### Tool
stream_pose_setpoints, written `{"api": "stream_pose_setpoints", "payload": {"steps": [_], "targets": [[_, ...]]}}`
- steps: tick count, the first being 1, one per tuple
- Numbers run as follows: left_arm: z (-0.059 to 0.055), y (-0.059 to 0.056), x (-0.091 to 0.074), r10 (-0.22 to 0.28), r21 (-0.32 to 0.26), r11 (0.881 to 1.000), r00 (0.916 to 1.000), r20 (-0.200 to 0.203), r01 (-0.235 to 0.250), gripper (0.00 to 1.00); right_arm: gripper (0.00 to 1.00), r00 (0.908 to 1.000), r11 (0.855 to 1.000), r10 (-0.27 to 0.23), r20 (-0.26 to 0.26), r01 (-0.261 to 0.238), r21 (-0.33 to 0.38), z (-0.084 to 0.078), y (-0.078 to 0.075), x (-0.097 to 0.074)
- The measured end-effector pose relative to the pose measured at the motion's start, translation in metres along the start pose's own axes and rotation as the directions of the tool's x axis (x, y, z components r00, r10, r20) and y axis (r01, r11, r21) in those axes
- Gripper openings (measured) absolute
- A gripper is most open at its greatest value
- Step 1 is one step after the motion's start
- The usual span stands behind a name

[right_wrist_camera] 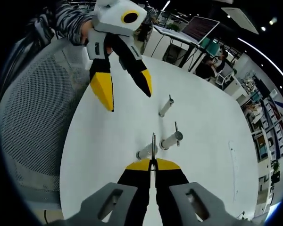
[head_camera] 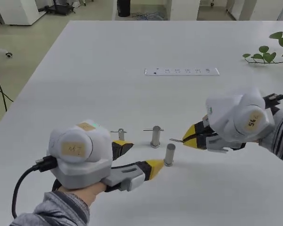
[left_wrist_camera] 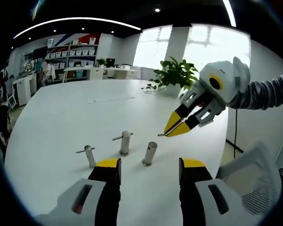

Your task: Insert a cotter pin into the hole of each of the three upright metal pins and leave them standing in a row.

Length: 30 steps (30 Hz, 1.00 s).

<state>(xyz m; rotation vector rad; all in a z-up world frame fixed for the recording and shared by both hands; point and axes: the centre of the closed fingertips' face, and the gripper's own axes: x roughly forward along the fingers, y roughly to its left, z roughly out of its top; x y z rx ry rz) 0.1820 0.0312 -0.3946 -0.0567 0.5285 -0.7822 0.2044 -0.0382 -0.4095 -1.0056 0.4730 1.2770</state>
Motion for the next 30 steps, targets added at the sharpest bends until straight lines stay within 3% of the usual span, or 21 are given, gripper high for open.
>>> {"api": "stream_pose_setpoints", "payload": {"steps": [8, 17, 26, 30], "targets": [[0.004, -0.007, 0.002, -0.037, -0.093, 0.995, 0.9989, 0.028, 0.039, 0.37, 0.0, 0.9995, 0.997, 0.021, 0.022, -0.02, -0.071, 0.011, 0.015, 0.002], [0.005, -0.018, 0.002, -0.091, -0.233, 0.967, 0.9936, 0.068, 0.104, 0.25, 0.0, 0.9977, 0.992, 0.03, 0.061, -0.022, -0.124, 0.027, 0.025, 0.003], [0.008, -0.025, 0.003, -0.118, -0.277, 0.951, 0.9888, 0.092, 0.139, 0.13, 0.0, 0.9948, 0.992, 0.029, 0.098, -0.017, -0.127, 0.04, 0.029, 0.002], [0.008, -0.026, 0.002, -0.119, -0.275, 0.951, 0.9883, 0.096, 0.141, 0.08, 0.0, 0.9936, 0.992, 0.025, 0.11, -0.011, -0.126, 0.044, 0.029, 0.001]]}}
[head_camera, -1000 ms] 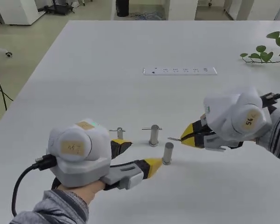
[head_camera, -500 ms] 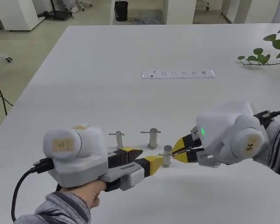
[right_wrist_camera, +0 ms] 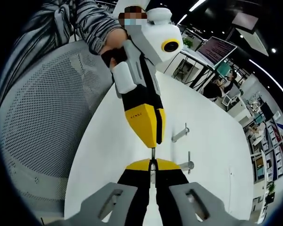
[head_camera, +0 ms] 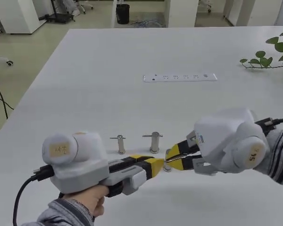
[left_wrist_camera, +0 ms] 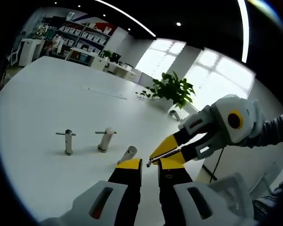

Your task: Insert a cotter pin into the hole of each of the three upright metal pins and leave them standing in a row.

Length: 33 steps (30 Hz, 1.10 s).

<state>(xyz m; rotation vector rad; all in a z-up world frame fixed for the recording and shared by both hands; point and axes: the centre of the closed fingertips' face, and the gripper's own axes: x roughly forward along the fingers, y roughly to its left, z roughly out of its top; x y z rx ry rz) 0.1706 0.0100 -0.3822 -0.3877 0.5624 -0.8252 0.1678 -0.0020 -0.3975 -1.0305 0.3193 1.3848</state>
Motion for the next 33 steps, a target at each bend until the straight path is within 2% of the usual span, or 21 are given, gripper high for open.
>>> {"api": "stream_pose_setpoints", "payload": {"steps": [7, 14, 17, 20, 23, 26, 30, 31, 33], "targets": [[0.0, -0.001, 0.0, -0.006, -0.002, 1.0, 1.0, 0.004, 0.006, 0.01, 0.0, 0.9999, 1.0, -0.009, 0.013, 0.009, 0.007, 0.004, -0.001, -0.001], [0.0, -0.002, 0.0, -0.015, -0.008, 1.0, 0.9999, 0.003, 0.015, 0.0, 0.0, 0.9998, 1.0, -0.012, 0.018, 0.011, 0.008, 0.007, 0.0, -0.001], [0.0, -0.003, 0.0, -0.018, 0.011, 1.0, 0.9998, 0.003, 0.018, 0.0, 0.0, 0.9997, 1.0, -0.012, 0.019, 0.012, 0.008, 0.007, -0.001, -0.001], [0.0, -0.005, -0.001, -0.025, 0.071, 0.997, 0.9997, 0.006, 0.024, 0.0, 0.0, 0.9997, 1.0, -0.013, 0.021, 0.013, 0.013, 0.007, -0.001, -0.001], [0.0, -0.006, -0.001, -0.029, 0.147, 0.989, 0.9996, -0.004, 0.029, 0.0, 0.0, 0.9997, 0.999, -0.006, 0.025, 0.005, 0.034, 0.007, -0.001, -0.002], [-0.002, -0.007, 0.0, -0.03, 0.235, 0.972, 0.9993, -0.024, 0.034, 0.0, 0.0, 0.9998, 0.999, -0.004, 0.018, 0.003, 0.045, 0.005, -0.001, -0.001], [-0.002, -0.011, -0.001, -0.052, 0.288, 0.956, 0.9982, -0.03, 0.059, 0.0, 0.0, 0.9999, 0.999, 0.004, 0.01, -0.005, 0.053, 0.001, 0.0, -0.001], [-0.003, -0.012, -0.001, -0.057, 0.313, 0.947, 0.9977, -0.037, 0.066, 0.0, 0.0, 0.9999, 0.998, 0.008, 0.006, -0.008, 0.058, 0.0, 0.0, -0.002], [-0.002, -0.014, -0.002, -0.073, 0.335, 0.939, 0.9966, -0.037, 0.082, 0.0, 0.01, 0.9999, 0.998, 0.014, 0.002, -0.014, 0.059, -0.002, 0.002, -0.002]]}}
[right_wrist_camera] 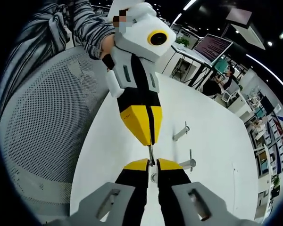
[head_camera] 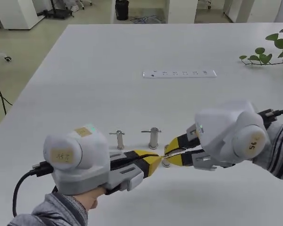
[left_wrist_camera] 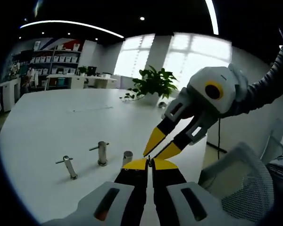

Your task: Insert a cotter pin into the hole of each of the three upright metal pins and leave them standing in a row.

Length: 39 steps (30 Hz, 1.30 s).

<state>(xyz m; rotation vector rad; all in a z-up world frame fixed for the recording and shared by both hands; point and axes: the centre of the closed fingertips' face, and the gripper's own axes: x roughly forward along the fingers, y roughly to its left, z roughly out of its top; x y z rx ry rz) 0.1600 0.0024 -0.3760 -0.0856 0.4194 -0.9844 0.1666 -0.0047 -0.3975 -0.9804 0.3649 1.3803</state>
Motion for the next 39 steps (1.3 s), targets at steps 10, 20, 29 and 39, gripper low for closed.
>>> {"api": "stream_pose_setpoints", "payload": {"steps": [10, 20, 29, 39], "targets": [[-0.003, -0.009, -0.003, -0.079, 0.146, 0.986, 0.9958, -0.047, 0.085, 0.0, 0.0, 0.9986, 0.999, 0.052, 0.006, -0.052, 0.008, 0.0, 0.011, -0.001], [-0.009, -0.011, -0.001, -0.064, 0.239, 0.968, 0.9947, -0.08, 0.081, 0.0, 0.0, 0.9979, 0.998, 0.062, -0.017, -0.063, -0.016, -0.002, 0.014, -0.003], [-0.01, -0.001, 0.004, 0.006, 0.25, 0.968, 0.9974, -0.072, 0.012, 0.17, 0.0, 0.9987, 0.999, 0.034, -0.037, -0.034, 0.003, -0.013, 0.009, -0.006], [-0.018, 0.018, 0.017, 0.111, 0.245, 0.965, 0.9914, -0.07, -0.091, 0.33, 0.0, 0.9956, 0.998, -0.021, -0.091, 0.027, 0.056, -0.044, -0.003, -0.011]]}}
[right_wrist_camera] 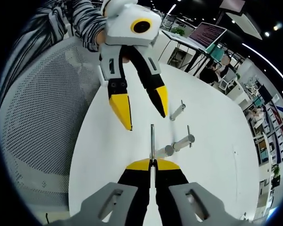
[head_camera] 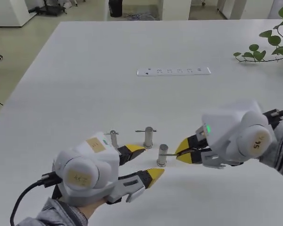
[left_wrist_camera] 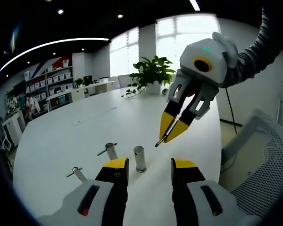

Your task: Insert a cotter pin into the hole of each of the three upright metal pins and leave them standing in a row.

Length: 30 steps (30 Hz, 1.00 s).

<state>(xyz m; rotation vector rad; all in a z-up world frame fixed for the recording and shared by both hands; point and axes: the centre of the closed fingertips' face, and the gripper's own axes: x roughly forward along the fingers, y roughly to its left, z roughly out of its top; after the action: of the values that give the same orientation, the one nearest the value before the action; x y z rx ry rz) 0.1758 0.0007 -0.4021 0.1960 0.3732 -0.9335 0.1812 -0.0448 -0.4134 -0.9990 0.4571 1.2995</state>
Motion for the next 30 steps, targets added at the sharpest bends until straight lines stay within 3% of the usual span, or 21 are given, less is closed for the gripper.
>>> {"api": "stream_pose_setpoints", "payload": {"steps": [15, 24, 26, 30], "targets": [[-0.018, 0.017, 0.034, 0.091, -0.032, 0.995, 0.9949, -0.045, -0.092, 0.32, 0.0, 0.9948, 0.997, -0.035, -0.096, 0.041, 0.068, -0.047, -0.016, 0.009], [-0.032, 0.024, 0.053, 0.111, -0.046, 0.992, 0.9901, -0.086, -0.115, 0.28, 0.0, 0.9937, 0.996, -0.035, -0.107, 0.043, 0.08, -0.056, -0.022, 0.018], [-0.035, 0.024, 0.057, 0.104, -0.102, 0.988, 0.9902, -0.093, -0.114, 0.27, 0.0, 0.9938, 0.995, -0.035, -0.106, 0.044, 0.084, -0.057, -0.023, 0.02], [-0.037, 0.025, 0.066, 0.109, -0.127, 0.985, 0.9896, -0.094, -0.12, 0.26, 0.0, 0.9942, 0.996, -0.028, -0.104, 0.036, 0.081, -0.058, -0.023, 0.024]]}}
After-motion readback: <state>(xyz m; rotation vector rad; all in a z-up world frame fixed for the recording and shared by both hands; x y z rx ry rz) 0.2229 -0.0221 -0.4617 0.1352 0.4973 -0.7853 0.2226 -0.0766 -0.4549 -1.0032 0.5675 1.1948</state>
